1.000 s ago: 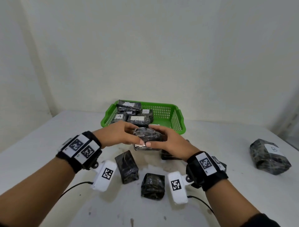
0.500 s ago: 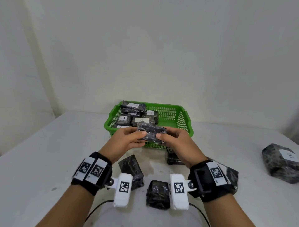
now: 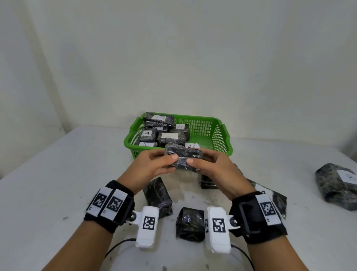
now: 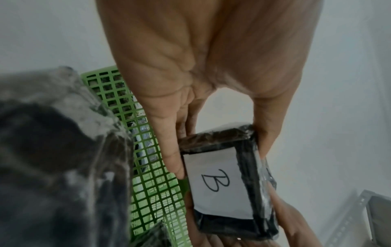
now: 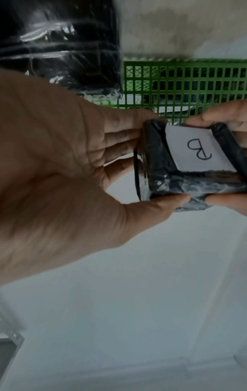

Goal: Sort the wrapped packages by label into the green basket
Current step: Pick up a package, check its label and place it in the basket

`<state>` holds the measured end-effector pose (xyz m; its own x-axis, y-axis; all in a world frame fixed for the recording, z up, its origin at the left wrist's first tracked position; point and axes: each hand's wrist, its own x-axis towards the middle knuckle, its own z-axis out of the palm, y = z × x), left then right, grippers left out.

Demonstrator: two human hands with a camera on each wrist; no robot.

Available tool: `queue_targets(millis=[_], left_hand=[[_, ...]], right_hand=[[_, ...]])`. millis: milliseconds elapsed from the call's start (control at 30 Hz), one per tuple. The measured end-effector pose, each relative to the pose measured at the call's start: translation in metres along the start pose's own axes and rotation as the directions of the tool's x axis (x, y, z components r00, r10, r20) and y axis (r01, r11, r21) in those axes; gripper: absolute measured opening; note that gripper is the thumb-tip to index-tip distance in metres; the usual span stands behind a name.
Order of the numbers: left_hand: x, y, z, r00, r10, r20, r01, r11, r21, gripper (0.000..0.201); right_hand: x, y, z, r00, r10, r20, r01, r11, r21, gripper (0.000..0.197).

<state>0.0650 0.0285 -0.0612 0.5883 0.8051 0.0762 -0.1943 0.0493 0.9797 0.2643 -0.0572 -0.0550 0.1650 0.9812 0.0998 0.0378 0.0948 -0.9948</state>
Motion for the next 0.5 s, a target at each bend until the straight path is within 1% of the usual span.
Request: queue_targets(millis=[100, 167, 233, 300, 367, 433, 500], left_hand=[[-0.0035, -0.0006, 0.0035, 0.999, -0.012, 0.038, 0.01, 0.999, 0.032, 0.048], [-0.0033, -0.0004, 0.0028, 1.0, 0.016, 0.018, -0.017, 0.998, 0.056, 0.055], [-0.0041, 0.0013, 0.0015, 1.0, 0.028, 0.007, -0.029, 0.998, 0.062, 0.062], [-0.007, 0.0023, 0.0025, 0.999, 0.015, 0.03, -0.016, 0.998, 0.061, 0.054], [-0.0084, 0.0033, 0.0045, 0.998, 0.001, 0.057, -0.004, 0.998, 0.065, 0.045], [-0.0071, 0.003, 0.0035, 0.999, 0.015, 0.04, -0.018, 0.996, 0.086, 0.049], [-0.0057, 0.0022, 0.0008, 0.999, 0.034, 0.013, -0.036, 0.995, 0.095, 0.06]], right_hand=[[-0.0018, -0.0006, -0.0026, 1.0, -0.016, -0.014, 0.016, 0.999, -0.035, 0.04], [-0.003, -0.0014, -0.0017, 1.0, -0.017, -0.008, 0.017, 1.0, -0.026, 0.042], [-0.0052, -0.005, 0.0005, 1.0, -0.01, 0.009, 0.01, 1.0, -0.008, 0.039], [-0.0077, -0.0076, 0.0022, 1.0, -0.012, 0.017, 0.012, 1.0, -0.009, 0.034], [-0.0086, -0.0081, 0.003, 1.0, -0.02, 0.01, 0.021, 1.0, -0.019, 0.033], [-0.0085, -0.0071, 0.0035, 1.0, -0.015, 0.013, 0.016, 1.0, -0.013, 0.039], [-0.0077, -0.0058, 0.0034, 1.0, 0.002, 0.029, -0.003, 1.0, 0.02, 0.041]])
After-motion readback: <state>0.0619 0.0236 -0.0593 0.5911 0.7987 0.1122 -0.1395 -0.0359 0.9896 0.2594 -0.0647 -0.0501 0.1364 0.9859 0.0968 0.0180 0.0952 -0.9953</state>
